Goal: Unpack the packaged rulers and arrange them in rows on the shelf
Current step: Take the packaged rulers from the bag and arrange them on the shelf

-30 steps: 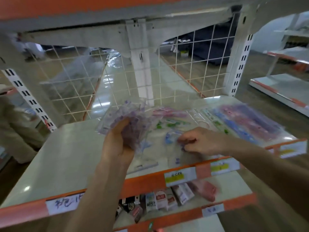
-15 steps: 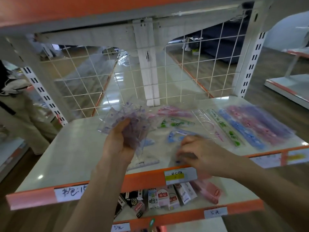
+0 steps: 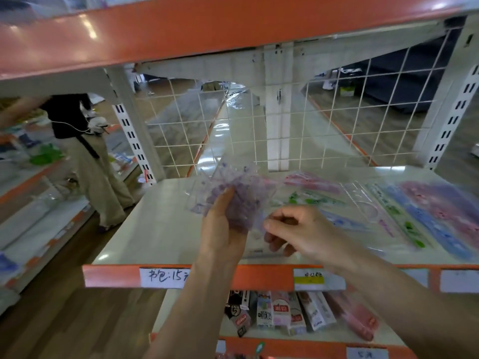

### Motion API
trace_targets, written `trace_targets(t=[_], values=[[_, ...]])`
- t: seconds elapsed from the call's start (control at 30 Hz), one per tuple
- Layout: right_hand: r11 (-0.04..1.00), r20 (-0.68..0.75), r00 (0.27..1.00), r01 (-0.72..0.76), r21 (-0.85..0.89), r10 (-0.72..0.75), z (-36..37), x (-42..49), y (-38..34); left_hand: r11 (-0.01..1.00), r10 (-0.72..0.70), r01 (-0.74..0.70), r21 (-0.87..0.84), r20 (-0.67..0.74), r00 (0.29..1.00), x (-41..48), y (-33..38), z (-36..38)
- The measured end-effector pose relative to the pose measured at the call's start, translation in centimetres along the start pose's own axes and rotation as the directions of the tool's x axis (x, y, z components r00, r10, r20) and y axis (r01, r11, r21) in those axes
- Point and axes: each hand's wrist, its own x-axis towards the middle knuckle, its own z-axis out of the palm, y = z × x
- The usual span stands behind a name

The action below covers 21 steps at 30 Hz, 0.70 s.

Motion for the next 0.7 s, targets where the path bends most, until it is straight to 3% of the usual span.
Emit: trace_targets(t=[0.07,0.17,0.3,0.4,0.5,0.7], values=[[0.994,0.025,0.999,-0.035,0.106,0.032,-0.3,0.1,-0.1,1.000,0.029,-0.029,0.003,-0.035,0.999,-0.1,0.3,-0.5],[0.997,0.072,0.996,-0.052,0.062,0.048,0.2,0.3,-0.1,0.997,0.061,-0.058,0.041,-0.065,0.996,-0.3,0.6,-1.0],[0.999,-0.095,0.995,0.002,-0.043,-0.006,-0.1,1.2,-0.1,0.997,0.075,-0.075,0.012,0.011,0.997,0.0,1.1,-2.0],[0.999,-0.225,0.974,0.020,-0.027,-0.026,-0.8,1.8,0.1,0.992,0.117,-0.120,0.028,0.090,0.989,-0.1,1.4,-2.6],[1.000,-0.308,0.951,0.019,0.008,-0.015,-1.7,2.4,0.4,0.984,0.164,-0.167,0.057,0.058,0.985,0.2,2.0,-3.2],[0.999,-0.253,0.967,0.033,-0.001,-0.032,-2.4,3.1,1.0,0.978,0.161,-0.163,0.128,0.030,0.987,1.0,2.7,-4.3]])
